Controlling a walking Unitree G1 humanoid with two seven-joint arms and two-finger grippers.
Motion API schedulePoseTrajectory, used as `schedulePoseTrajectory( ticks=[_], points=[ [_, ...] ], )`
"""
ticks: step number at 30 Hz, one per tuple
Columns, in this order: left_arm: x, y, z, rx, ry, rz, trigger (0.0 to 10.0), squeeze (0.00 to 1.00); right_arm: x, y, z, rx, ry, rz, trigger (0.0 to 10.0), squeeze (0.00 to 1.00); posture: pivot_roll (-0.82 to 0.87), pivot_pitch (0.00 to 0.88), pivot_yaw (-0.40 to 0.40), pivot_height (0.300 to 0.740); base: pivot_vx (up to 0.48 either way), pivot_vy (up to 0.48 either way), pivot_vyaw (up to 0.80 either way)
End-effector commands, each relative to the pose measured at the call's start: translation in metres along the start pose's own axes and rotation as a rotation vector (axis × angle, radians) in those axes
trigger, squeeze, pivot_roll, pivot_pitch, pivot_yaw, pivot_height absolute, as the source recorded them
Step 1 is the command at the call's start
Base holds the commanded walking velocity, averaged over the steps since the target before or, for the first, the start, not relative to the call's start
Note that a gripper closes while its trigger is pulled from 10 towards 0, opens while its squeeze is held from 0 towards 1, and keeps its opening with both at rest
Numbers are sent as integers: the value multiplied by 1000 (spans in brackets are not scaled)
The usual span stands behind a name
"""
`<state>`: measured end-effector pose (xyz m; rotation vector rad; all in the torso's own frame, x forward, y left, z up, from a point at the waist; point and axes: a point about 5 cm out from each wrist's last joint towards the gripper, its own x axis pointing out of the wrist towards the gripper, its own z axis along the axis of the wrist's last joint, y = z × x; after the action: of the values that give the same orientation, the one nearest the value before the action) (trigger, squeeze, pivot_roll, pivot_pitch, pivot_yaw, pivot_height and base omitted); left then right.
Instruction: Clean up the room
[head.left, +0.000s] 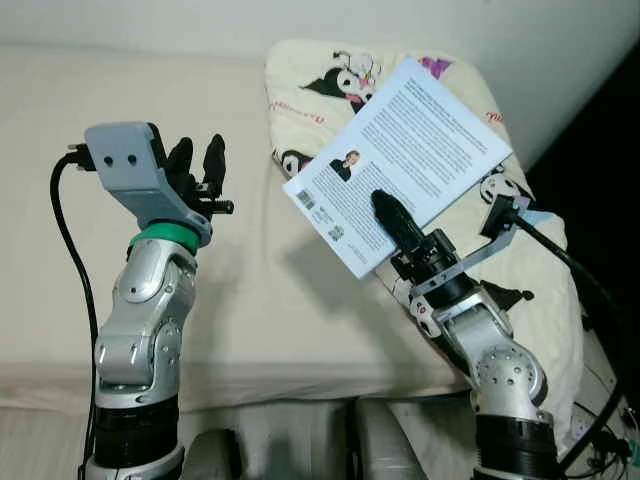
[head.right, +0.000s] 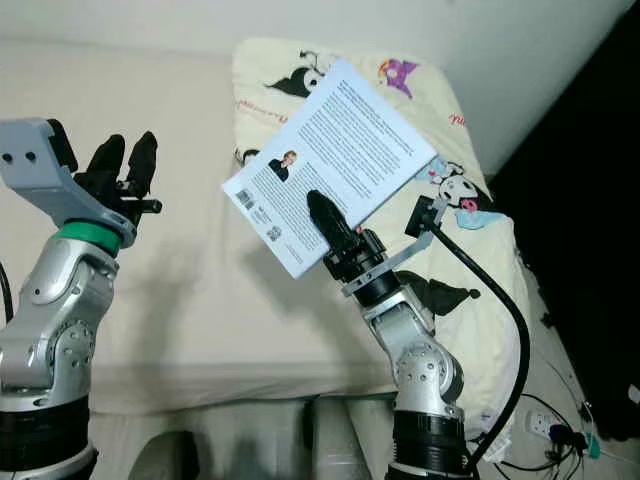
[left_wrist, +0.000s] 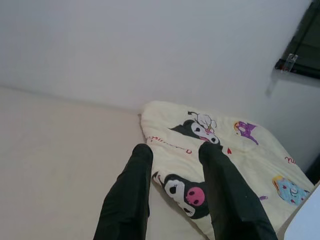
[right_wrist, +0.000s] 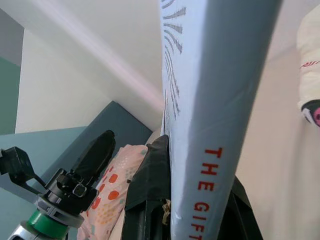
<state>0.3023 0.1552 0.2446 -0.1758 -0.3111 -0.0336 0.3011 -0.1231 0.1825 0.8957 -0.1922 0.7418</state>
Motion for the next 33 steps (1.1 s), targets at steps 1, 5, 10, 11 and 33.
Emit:
schedulePoseTrajectory(
  ticks=[1,5,10,11,33],
  points=[
    [-1,0,-5,-3,25,1,10000,0,-1,3,4,-3,-24,17,10000,0,-37,78,-2,672,0,0,0],
    [-1,-1,-5,-4,24,0,10000,0,-1,3,4,-4,-24,16,10000,0,-37,78,-1,689,0,0,0],
    [0,-1,-5,-4,23,-1,10000,0,-1,3,4,-3,-23,16,10000,0,-38,78,-1,702,0,0,0],
    [0,-1,-5,-4,23,-1,10000,0,-1,3,4,-3,-23,16,10000,0,-38,78,-1,702,0,0,0],
    [2,-3,-4,-2,19,-10,10000,0,0,3,2,4,-23,13,10000,0,-35,74,6,740,0,0,-36]
  ],
)
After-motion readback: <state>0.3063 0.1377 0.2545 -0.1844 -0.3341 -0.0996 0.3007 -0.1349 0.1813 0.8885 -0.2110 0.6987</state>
